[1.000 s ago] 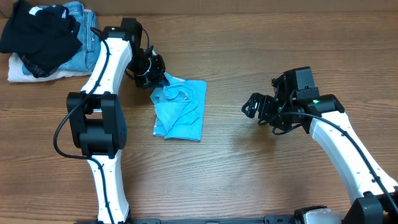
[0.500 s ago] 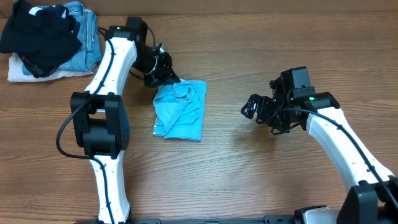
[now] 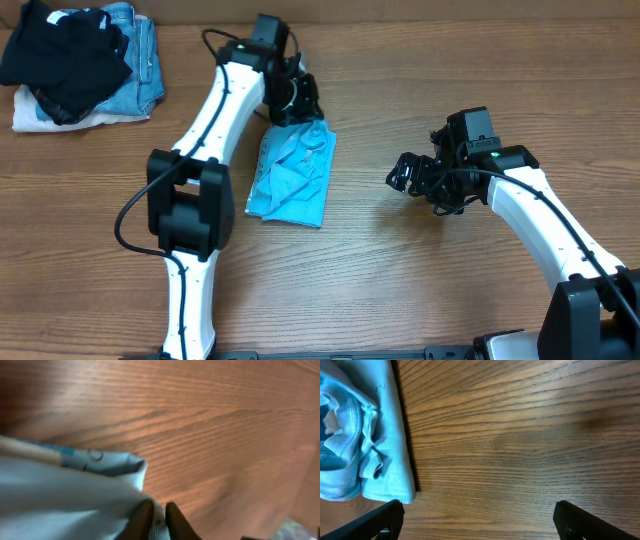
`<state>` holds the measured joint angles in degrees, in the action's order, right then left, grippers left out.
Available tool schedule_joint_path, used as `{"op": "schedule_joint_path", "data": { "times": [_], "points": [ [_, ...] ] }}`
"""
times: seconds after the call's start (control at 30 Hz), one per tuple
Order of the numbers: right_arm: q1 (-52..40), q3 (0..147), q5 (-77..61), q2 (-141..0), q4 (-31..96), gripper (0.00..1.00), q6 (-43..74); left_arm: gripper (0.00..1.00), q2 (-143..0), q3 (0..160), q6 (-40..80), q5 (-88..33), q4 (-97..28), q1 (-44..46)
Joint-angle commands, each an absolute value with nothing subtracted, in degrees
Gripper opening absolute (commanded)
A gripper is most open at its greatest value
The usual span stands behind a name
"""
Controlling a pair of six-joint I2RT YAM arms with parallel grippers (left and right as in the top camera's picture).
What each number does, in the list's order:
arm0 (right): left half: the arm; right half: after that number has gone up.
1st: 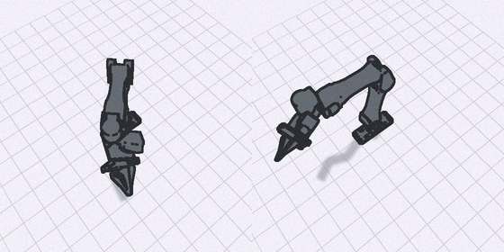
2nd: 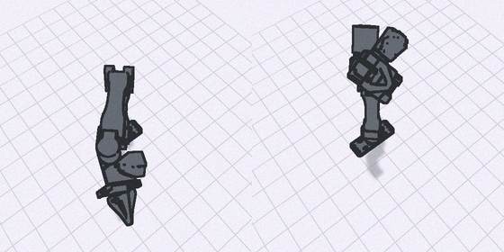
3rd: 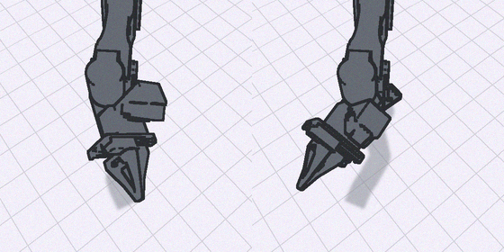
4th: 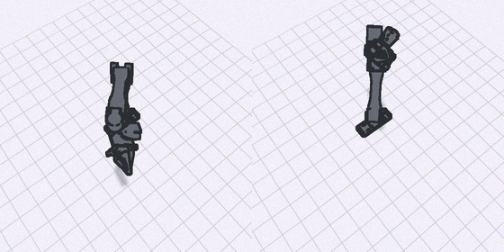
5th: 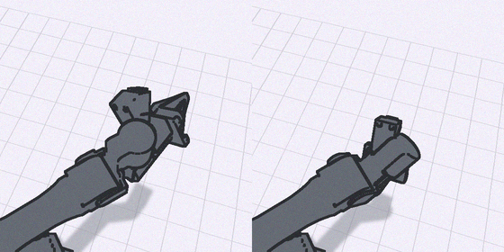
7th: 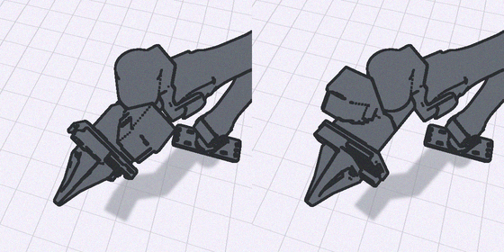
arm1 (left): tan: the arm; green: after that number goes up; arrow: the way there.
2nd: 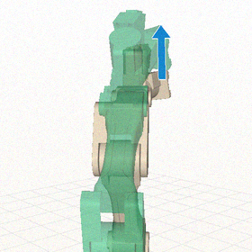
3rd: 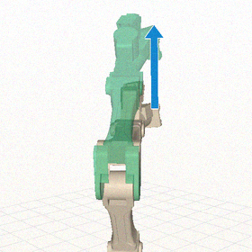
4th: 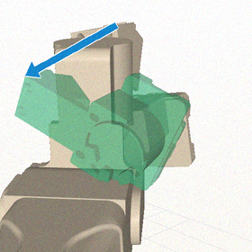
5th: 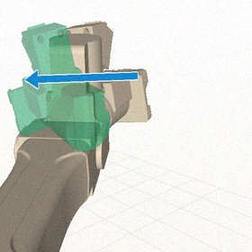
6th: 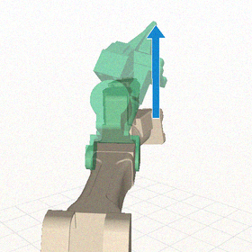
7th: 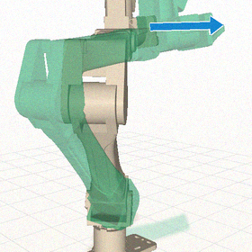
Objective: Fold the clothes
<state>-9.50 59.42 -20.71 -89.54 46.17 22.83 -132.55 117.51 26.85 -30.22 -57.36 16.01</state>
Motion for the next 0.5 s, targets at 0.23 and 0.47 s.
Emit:
{"op": "schedule_joint_path", "data": {
  "times": [0.23, 0.47],
  "points": [
    [-9.72, 59.20, -20.43, -89.65, 45.98, 1.00, 22.50, 0.19, -132.97, 118.89, 29.85, -25.17, -56.10, 21.91],
    [-9.72, 59.20, -20.58, -89.65, 46.63, 1.00, 22.50, 0.49, -132.97, 118.96, 29.80, -25.08, -56.07, 24.69]
  ]
}}
